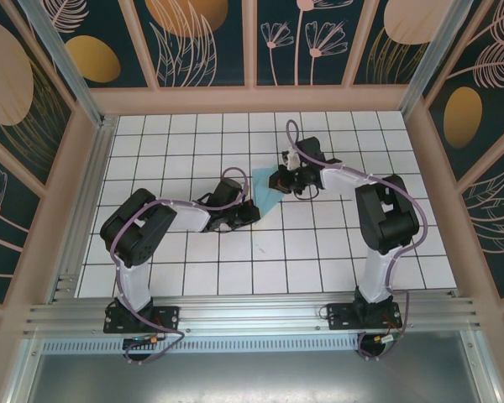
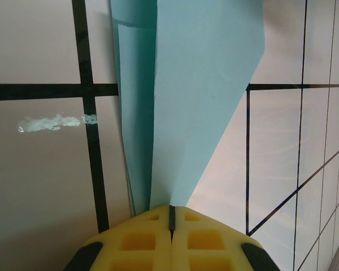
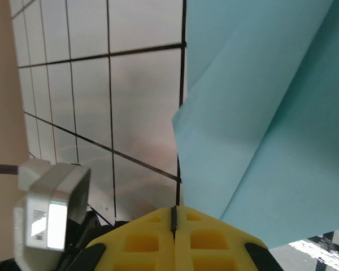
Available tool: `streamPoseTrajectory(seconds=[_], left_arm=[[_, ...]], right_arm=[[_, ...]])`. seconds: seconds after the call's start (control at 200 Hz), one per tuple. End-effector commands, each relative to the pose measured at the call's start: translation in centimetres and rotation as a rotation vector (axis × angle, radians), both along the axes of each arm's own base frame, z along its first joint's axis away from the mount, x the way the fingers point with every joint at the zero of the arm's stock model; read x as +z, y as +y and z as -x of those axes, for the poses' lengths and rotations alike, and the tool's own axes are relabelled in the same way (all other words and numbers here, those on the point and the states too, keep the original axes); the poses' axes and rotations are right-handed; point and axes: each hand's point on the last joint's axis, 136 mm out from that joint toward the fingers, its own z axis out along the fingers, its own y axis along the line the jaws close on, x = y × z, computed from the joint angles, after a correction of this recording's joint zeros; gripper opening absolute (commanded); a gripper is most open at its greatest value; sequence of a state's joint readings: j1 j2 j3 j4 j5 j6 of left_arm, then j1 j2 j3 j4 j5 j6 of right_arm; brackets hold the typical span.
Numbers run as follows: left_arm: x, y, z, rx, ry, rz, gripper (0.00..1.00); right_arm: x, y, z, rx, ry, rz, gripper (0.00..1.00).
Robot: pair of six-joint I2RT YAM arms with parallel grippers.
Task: Fold a paper plane with a square sheet of paper (pick it up from the middle)
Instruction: Fourth fold the wing at the center of the table.
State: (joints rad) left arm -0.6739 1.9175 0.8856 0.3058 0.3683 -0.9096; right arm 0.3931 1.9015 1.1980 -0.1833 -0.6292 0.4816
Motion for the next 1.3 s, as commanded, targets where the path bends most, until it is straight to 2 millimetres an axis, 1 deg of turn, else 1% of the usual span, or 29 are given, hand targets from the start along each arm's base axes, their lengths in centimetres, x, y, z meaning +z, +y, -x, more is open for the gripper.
streamPoseTrajectory(seconds=[0.0,0.11,0.25,0.365,0.46,0.5,0.525,0.59,0.61,0.641,0.716,0.756,0.826,0.856,0.866,0.876,0.971,1.086,1.146,1.296], left_arm=[[-6.7,4.7,6.1,-0.012,0.275,-0.229,0.00],[-6.5,4.6,5.9,-0.010,0.273,-0.223,0.00],[-6.2,4.4,5.9,-0.016,0.267,-0.213,0.00],[-5.5,4.1,5.6,-0.018,0.253,-0.198,0.00],[-4.1,3.2,4.8,-0.028,0.221,-0.166,0.00],[-3.1,2.8,4.2,-0.027,0.197,-0.147,0.00],[-2.4,2.4,3.7,-0.026,0.175,-0.133,0.02],[-0.1,1.9,2.0,0.006,0.115,-0.081,0.09],[0.6,1.8,1.4,0.023,0.098,-0.061,0.13],[1.7,1.9,0.4,0.052,0.071,-0.027,0.15],[3.8,2.8,-2.2,0.136,0.003,0.010,0.17],[4.8,2.9,-3.3,0.160,-0.034,0.018,0.17],[5.8,2.5,-4.8,0.163,-0.069,0.032,0.16],[5.4,2.5,-4.9,0.163,-0.063,0.026,0.15],[6.0,2.2,-5.5,0.164,-0.076,0.036,0.15],[6.2,2.0,-5.7,0.163,-0.080,0.040,0.14],[5.9,0.7,-6.4,0.139,-0.068,0.068,0.09],[5.0,0.0,-7.0,0.131,-0.053,0.078,0.03],[4.5,-0.1,-7.2,0.133,-0.044,0.069,0.00],[2.5,0.0,-8.1,0.150,-0.020,0.008,0.00]], right_arm=[[-1.2,0.6,-0.5,0.008,0.020,-0.028,0.03],[-2.3,1.1,-1.5,0.011,0.033,-0.027,0.02],[-4.1,1.2,-2.5,-0.001,0.063,-0.007,0.00],[-5.2,1.0,-2.6,-0.008,0.082,0.015,0.00],[-6.2,0.5,-2.2,-0.013,0.112,0.044,0.00],[-6.7,0.4,-1.9,-0.011,0.128,0.056,0.00],[-7.1,0.2,-1.7,-0.016,0.139,0.068,0.00],[-7.8,-0.1,-1.1,-0.011,0.165,0.088,0.00],[-8.1,-0.3,-1.0,-0.014,0.172,0.095,0.00],[-8.4,-0.5,-0.8,-0.016,0.182,0.105,0.00],[-8.7,-0.7,-0.4,-0.011,0.191,0.118,0.00],[-8.8,-0.9,-0.4,-0.014,0.194,0.120,0.00],[-9.1,-0.9,-0.2,-0.013,0.203,0.124,0.00],[-9.2,-0.9,-0.2,-0.013,0.204,0.125,0.00],[-9.2,-1.0,-0.2,-0.014,0.203,0.125,0.00],[-9.2,-1.0,-0.2,-0.015,0.204,0.125,0.00],[-9.3,-1.0,-0.1,-0.016,0.210,0.125,0.00],[-9.4,-1.0,0.0,-0.017,0.213,0.123,0.00],[-9.5,-0.9,0.1,-0.014,0.215,0.121,0.00],[-9.5,-0.9,0.3,-0.012,0.218,0.121,0.00]])
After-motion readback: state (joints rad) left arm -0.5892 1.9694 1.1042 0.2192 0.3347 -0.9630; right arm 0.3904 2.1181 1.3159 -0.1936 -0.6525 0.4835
